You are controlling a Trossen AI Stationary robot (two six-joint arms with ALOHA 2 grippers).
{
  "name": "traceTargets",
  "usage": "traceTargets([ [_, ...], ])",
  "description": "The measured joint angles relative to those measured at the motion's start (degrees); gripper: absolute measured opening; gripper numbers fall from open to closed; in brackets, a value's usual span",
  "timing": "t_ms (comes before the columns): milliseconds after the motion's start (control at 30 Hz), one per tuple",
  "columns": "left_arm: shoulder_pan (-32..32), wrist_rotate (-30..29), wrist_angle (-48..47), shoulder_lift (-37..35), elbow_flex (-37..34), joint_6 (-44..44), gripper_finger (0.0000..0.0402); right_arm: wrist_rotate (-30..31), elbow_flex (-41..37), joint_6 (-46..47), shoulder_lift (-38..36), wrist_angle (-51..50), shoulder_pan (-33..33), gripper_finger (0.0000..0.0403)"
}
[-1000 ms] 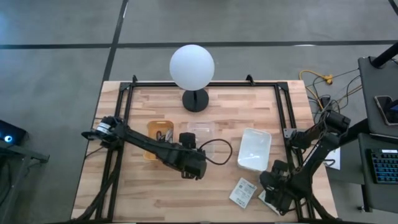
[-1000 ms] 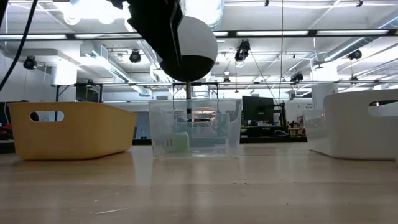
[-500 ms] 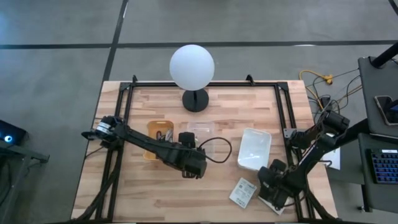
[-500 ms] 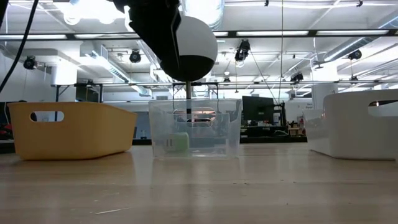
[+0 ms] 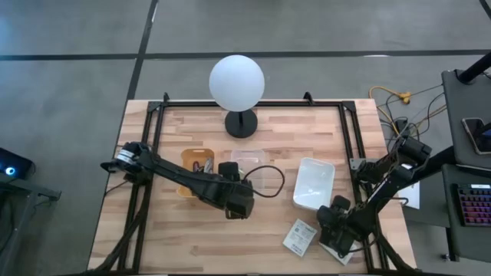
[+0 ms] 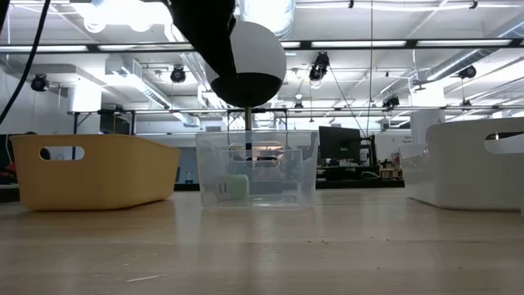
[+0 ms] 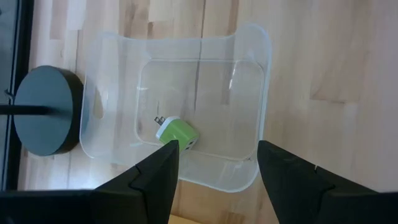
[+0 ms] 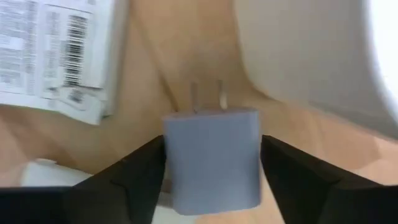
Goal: Pick and place items into bin
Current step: Put the purple charger adapter into the transparent bin
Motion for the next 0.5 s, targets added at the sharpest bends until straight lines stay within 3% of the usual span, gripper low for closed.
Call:
traceTargets([
  [167,0.0,-0.2,-0.3,-1.5,0.0,-3.2,0.0201,-0.3,0.5,0.0,0.0,2.4,0.0,0.0179],
  [500,0.0,-0.4,-0.1,-4.7,0.0,-6.8,0.0201,-3.5,7.9,0.6,-1.5,0.4,0.1,0.0182],
])
